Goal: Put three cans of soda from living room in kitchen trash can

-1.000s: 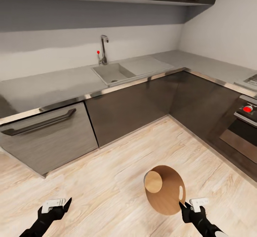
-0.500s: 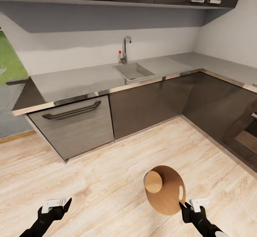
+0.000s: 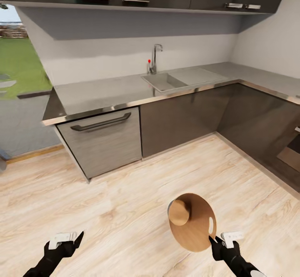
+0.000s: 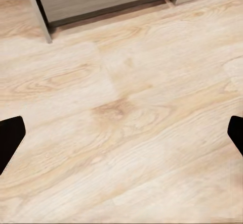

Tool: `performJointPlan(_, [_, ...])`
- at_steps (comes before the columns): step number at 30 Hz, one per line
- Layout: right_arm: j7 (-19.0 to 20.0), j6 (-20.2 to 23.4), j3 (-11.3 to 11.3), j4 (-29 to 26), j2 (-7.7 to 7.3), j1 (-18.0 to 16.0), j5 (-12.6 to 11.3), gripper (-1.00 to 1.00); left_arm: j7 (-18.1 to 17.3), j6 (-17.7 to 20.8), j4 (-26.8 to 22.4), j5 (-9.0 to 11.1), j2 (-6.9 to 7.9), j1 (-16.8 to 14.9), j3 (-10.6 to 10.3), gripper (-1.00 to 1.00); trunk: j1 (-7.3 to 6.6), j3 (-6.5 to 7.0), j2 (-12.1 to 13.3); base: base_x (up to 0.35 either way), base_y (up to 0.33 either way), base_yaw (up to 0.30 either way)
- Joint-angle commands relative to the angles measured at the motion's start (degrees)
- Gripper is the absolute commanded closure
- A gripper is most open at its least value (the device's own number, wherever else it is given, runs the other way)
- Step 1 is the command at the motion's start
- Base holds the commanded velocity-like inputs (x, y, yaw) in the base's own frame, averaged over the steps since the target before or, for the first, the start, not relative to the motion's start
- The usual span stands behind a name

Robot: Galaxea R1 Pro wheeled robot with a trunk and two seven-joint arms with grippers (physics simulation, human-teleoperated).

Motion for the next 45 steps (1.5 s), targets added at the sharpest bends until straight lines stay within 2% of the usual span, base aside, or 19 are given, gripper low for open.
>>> performJointPlan(1, [0.13,0.02,0.02,-0.08,0.02,-0.02,-0.33,1.0,0.0,0.0,0.02,0.0,0.0,0.0,-0.01,-1.0,0.0,0.09,0.0,-0.234,0.222,0.108])
performJointPlan(9, [-0.1,0.07,0.01,-0.05,0.21,-0.02,-0.45,1.0,0.08,-0.09,0.03,-0.02,0.0,0.0,-0.03,-1.0,0.0,0.56,0.0,-0.126,0.186,0.14])
performJointPlan(13, [-0.31,0.07,0.13,0.19,0.49,-0.02,-0.43,1.0,0.09,-1.32,0.07,-0.07,0.0,0.0,-0.03,-1.0,0.0,0.65,0.0,-0.014,0.041,0.103])
performJointPlan(17, [-3.41,0.06,0.29,0.47,1.12,-0.02,-0.34,1.0,0.09,-1.74,0.07,-0.14,0.0,0.0,-0.1,-1.0,0.0,0.78,0.0,-0.003,0.01,0.207])
performJointPlan(23, [-5.06,0.02,0.44,0.63,1.29,-0.02,-0.32,1.0,0.09,-1.83,0.07,-0.17,0.0,0.0,-0.12,-1.0,0.0,0.97,0.0,-0.001,0.002,0.239])
performJointPlan(45, [-5.32,-0.01,1.43,0.66,1.31,-0.02,-0.32,1.0,0.17,-1.86,0.15,-0.18,-0.09,0.0,-0.13,-1.0,0.0,1.7,0.0,0.0,0.0,0.246])
